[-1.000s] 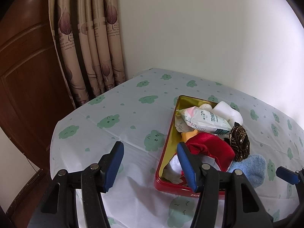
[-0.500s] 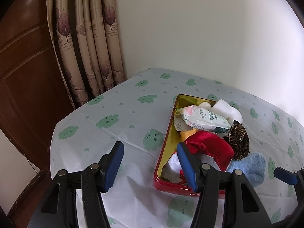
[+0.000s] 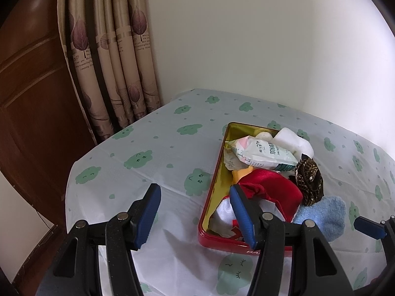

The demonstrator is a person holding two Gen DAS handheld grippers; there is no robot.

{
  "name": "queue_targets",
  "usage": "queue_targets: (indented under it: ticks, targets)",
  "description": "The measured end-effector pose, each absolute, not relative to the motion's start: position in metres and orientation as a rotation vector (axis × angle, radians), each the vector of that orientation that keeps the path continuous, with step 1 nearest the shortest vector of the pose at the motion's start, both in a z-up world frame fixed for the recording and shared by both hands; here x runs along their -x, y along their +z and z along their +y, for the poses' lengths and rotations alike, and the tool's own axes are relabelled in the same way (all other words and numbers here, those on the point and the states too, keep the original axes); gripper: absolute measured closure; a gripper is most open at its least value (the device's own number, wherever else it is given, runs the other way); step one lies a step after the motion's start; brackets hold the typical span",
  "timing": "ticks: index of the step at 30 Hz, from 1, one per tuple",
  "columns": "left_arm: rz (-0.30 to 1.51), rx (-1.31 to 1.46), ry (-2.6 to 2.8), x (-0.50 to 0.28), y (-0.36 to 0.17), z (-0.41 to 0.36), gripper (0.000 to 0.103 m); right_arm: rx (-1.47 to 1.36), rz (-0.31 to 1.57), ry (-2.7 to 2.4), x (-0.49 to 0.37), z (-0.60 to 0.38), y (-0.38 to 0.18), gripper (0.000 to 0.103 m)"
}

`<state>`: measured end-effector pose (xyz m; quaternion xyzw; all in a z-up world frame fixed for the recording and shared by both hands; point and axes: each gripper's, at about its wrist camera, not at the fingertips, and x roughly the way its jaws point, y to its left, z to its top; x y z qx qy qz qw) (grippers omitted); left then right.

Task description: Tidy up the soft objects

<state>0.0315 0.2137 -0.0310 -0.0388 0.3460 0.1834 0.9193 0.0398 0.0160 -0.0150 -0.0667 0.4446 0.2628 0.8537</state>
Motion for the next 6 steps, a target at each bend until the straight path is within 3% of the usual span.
queue_targets:
  ticks: [6]
  targets:
    - [0.713,0.081,0.377,-0.0319,-0.0306,0.2136,0.043,0.140,0.937,0.553,-0.0397,0.0163,-0.0159,0.007]
